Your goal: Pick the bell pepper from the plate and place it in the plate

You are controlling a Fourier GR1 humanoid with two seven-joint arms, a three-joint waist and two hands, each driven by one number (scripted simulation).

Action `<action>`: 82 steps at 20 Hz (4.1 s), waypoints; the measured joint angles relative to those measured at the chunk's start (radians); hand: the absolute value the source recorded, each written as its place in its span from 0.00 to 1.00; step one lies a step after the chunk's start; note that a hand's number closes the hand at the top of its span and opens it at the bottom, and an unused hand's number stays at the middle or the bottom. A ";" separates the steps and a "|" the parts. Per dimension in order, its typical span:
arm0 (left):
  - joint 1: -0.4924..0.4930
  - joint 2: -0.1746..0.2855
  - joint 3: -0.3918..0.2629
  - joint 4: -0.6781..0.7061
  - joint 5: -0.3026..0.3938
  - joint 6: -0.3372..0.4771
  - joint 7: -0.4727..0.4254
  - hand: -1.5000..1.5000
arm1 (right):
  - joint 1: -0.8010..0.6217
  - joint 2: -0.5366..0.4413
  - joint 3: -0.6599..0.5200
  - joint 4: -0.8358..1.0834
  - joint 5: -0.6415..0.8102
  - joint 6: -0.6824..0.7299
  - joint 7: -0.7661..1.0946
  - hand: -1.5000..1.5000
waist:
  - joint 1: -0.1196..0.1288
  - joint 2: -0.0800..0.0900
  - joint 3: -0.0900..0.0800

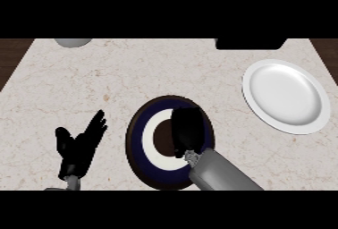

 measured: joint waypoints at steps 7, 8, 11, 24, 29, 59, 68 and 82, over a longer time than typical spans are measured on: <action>-0.031 -0.005 -0.006 0.013 -0.005 -0.010 0.008 0.50 | -0.108 0.011 -0.113 0.061 0.014 -0.274 0.186 1.00 | 0.031 0.011 0.001; -0.034 -0.002 -0.004 0.015 -0.005 -0.013 0.011 0.50 | -0.133 0.011 -0.129 0.070 0.030 -0.297 0.208 1.00 | 0.034 0.011 0.000; -0.036 -0.004 -0.012 0.012 -0.007 -0.017 0.016 0.50 | -0.203 0.009 -0.176 0.108 0.083 -0.349 0.252 1.00 | 0.043 0.011 -0.001; -0.010 -0.018 -0.011 0.003 -0.023 0.006 -0.001 0.50 | -0.208 0.006 -0.419 0.079 0.323 -0.598 0.289 1.00 | 0.010 0.004 0.001; -0.004 -0.008 0.005 -0.006 -0.011 0.001 0.014 0.50 | -0.129 0.005 -0.540 0.050 0.399 -0.726 0.243 1.00 | -0.001 0.005 0.001; -0.039 -0.025 0.024 0.025 -0.022 -0.037 0.000 0.50 | -0.087 -0.392 -1.011 0.613 -0.406 -0.888 -0.407 0.00 | 0.029 0.019 0.005; -0.042 -0.031 0.021 0.021 -0.030 -0.033 0.014 0.50 | -0.085 -0.369 -1.194 0.603 -0.707 -0.891 -0.882 0.00 | 0.027 0.018 0.006; -0.016 -0.025 0.059 0.017 -0.029 -0.043 0.010 0.50 | 0.164 -0.291 -1.312 0.344 -1.052 -0.584 -1.153 0.00 | -0.012 -0.001 0.000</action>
